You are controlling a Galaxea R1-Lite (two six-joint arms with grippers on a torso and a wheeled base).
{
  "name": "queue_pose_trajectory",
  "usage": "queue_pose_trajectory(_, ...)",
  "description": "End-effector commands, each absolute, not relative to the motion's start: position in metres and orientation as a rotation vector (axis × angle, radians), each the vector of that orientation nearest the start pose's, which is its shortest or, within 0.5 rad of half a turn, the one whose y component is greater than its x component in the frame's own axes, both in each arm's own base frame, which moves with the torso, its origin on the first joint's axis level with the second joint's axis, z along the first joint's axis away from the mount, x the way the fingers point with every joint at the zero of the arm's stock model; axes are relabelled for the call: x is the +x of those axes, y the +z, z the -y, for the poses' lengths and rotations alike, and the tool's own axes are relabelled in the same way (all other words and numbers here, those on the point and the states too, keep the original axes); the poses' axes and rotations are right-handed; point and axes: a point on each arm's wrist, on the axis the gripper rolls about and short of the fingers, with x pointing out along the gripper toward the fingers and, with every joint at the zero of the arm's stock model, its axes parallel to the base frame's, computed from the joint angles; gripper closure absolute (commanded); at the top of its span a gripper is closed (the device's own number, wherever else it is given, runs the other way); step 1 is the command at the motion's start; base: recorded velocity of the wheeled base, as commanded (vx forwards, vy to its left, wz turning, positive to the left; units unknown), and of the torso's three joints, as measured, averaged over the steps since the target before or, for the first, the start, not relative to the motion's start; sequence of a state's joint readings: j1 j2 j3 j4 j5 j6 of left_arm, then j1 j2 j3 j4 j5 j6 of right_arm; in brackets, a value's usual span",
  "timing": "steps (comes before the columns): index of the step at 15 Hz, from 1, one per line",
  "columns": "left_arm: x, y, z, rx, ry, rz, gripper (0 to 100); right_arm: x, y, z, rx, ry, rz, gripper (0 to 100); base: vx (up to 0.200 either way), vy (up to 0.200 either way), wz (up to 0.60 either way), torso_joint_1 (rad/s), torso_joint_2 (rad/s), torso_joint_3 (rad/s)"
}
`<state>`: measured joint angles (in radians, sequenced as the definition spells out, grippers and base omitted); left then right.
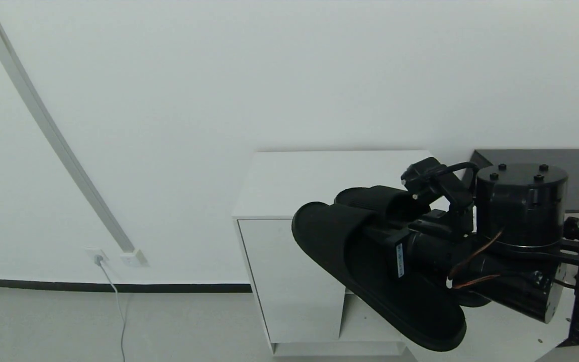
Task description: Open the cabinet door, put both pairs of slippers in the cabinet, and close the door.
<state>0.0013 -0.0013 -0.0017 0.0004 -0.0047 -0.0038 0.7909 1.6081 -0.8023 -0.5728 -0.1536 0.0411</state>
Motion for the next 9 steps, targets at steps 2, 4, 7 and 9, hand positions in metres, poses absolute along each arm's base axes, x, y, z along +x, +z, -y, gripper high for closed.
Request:
queue_pose_trajectory(2, -0.0229, 0.0759, 0.0001, -0.005, -0.003, 0.002, 100, 0.2034, 0.2011, -0.2016, -0.070, 0.632, -0.227, 100, 0.000, -0.200, 0.00, 0.005, 0.00, 0.002)
queue_pose_trajectory(4, -0.0229, 0.0759, 0.0002, -0.003, -0.005, 0.002, 100, 0.2016, 0.2016, -0.2017, -0.070, 0.635, -0.225, 100, 0.000, -0.200, 0.00, 0.002, 0.00, 0.002)
queue_pose_trajectory(7, -0.0229, 0.0759, 0.0002, -0.003, -0.005, 0.002, 100, 0.2013, 0.2003, -0.2020, -0.072, 0.636, -0.229, 100, 0.000, -0.200, 0.00, 0.005, 0.00, 0.004)
queue_pose_trajectory(9, -0.0229, 0.0759, 0.0002, -0.003, -0.005, 0.002, 100, 0.2008, 0.1995, -0.2014, -0.078, 0.637, -0.231, 100, 0.000, -0.200, 0.00, 0.007, 0.00, 0.000)
